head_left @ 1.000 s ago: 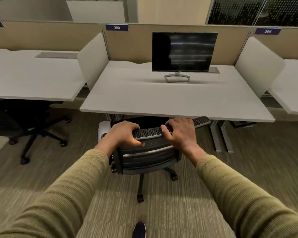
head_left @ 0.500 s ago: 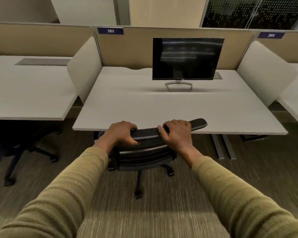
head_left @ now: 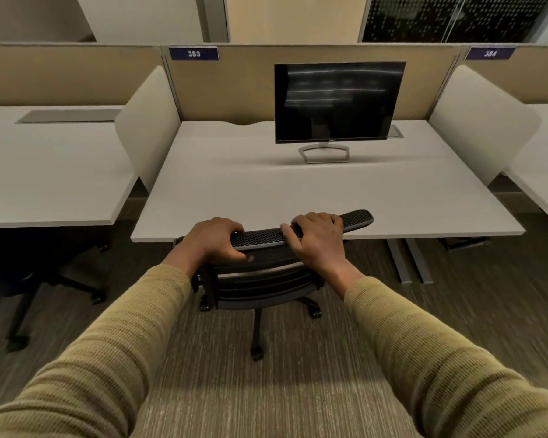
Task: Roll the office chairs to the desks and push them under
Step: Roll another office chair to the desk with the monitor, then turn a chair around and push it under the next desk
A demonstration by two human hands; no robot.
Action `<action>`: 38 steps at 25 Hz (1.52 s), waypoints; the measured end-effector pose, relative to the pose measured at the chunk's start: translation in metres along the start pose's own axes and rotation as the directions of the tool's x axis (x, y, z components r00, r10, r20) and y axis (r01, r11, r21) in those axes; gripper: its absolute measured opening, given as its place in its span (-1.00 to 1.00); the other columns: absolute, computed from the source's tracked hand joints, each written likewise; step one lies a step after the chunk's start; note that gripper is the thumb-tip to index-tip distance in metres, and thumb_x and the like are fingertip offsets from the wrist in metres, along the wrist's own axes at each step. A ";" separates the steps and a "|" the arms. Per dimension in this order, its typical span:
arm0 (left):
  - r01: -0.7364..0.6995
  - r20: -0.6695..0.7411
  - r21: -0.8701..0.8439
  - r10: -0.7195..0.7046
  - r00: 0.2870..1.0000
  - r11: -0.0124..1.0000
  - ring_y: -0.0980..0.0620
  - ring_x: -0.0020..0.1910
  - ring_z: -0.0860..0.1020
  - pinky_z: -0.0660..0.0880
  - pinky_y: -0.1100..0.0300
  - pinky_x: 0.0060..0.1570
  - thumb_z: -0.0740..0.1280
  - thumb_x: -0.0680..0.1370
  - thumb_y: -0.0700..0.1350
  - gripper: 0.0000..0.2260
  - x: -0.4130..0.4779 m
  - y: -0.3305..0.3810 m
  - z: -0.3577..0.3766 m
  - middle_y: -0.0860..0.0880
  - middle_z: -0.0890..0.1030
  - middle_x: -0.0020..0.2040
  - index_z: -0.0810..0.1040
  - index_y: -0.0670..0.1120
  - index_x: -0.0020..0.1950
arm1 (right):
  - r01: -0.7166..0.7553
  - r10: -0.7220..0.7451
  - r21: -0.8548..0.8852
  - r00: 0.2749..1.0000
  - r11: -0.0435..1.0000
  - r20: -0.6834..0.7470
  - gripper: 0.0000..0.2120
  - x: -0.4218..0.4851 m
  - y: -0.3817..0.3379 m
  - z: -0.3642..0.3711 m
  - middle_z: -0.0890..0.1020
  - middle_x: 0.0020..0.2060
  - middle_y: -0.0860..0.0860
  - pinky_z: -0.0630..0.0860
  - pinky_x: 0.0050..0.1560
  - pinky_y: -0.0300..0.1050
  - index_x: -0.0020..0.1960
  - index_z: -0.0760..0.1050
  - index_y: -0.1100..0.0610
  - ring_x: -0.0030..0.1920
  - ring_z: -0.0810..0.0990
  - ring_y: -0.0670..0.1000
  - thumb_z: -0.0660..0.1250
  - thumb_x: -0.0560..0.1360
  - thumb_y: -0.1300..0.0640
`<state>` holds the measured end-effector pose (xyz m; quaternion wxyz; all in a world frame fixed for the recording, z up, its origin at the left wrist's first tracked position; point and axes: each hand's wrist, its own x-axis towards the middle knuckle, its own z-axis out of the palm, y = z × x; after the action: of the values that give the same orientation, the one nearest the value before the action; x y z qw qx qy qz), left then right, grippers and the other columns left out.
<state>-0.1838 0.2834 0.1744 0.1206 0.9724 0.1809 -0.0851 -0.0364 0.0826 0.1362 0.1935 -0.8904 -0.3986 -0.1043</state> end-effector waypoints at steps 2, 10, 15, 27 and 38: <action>-0.004 -0.042 0.049 0.006 0.999 0.999 0.01 -0.03 0.54 0.41 0.11 -0.12 0.45 0.37 0.34 -0.55 -0.004 0.003 0.003 0.05 0.64 0.02 0.61 0.07 0.11 | 0.002 -0.002 0.013 1.000 1.000 0.027 -0.45 -0.002 0.001 -0.003 0.67 0.04 0.00 0.27 0.29 0.13 0.07 0.62 -0.01 0.14 0.55 0.09 0.01 0.57 -0.35; 0.005 -0.310 0.231 0.069 0.948 0.973 -0.15 0.34 0.45 0.36 -0.13 0.33 0.19 0.40 0.51 -0.13 -0.010 0.068 0.042 -0.11 0.47 0.40 0.25 -0.01 0.56 | 0.090 -0.088 -0.027 0.993 0.996 0.074 -0.31 -0.059 0.006 -0.014 0.14 0.61 0.11 -0.09 0.58 0.24 0.62 0.12 0.00 0.62 0.01 0.14 0.12 0.59 -0.28; -0.188 -0.298 0.176 0.234 0.925 0.966 -0.20 0.64 -0.22 -0.22 -0.28 0.55 0.32 0.48 0.25 -0.04 -0.015 0.133 0.075 -0.19 -0.18 0.67 -0.21 0.04 0.67 | 0.023 -0.020 -0.025 0.993 0.999 0.116 -0.26 -0.108 0.026 -0.032 -0.09 0.64 0.06 -0.16 0.58 0.22 0.65 -0.08 -0.02 0.62 -0.19 0.09 0.18 0.60 -0.15; -0.339 -0.149 0.097 0.351 0.925 0.936 -0.19 0.64 -0.20 -0.24 -0.27 0.54 0.44 0.43 0.20 0.06 -0.118 0.337 0.184 -0.19 -0.15 0.67 -0.22 0.02 0.66 | -0.272 0.281 -0.090 0.954 0.958 0.107 -0.26 -0.352 0.119 -0.133 0.08 0.63 0.10 -0.04 0.57 0.24 0.64 0.01 -0.01 0.62 -0.02 0.10 0.21 0.58 -0.22; -0.594 -0.032 0.066 0.597 0.802 0.802 -0.18 0.64 -0.16 -0.18 -0.29 0.56 0.41 0.44 0.18 0.01 -0.275 0.561 0.289 -0.19 -0.09 0.67 -0.17 0.00 0.67 | -0.492 0.503 -0.122 0.861 0.862 0.081 -0.30 -0.610 0.200 -0.238 0.10 0.62 0.10 -0.02 0.55 0.26 0.63 0.05 0.02 0.61 0.01 0.13 0.15 0.59 -0.20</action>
<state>-0.2630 -0.3924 0.0704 0.1112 0.9846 -0.1327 -0.0226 -0.2964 -0.5489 0.0911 0.1483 -0.9757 -0.1597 -0.0206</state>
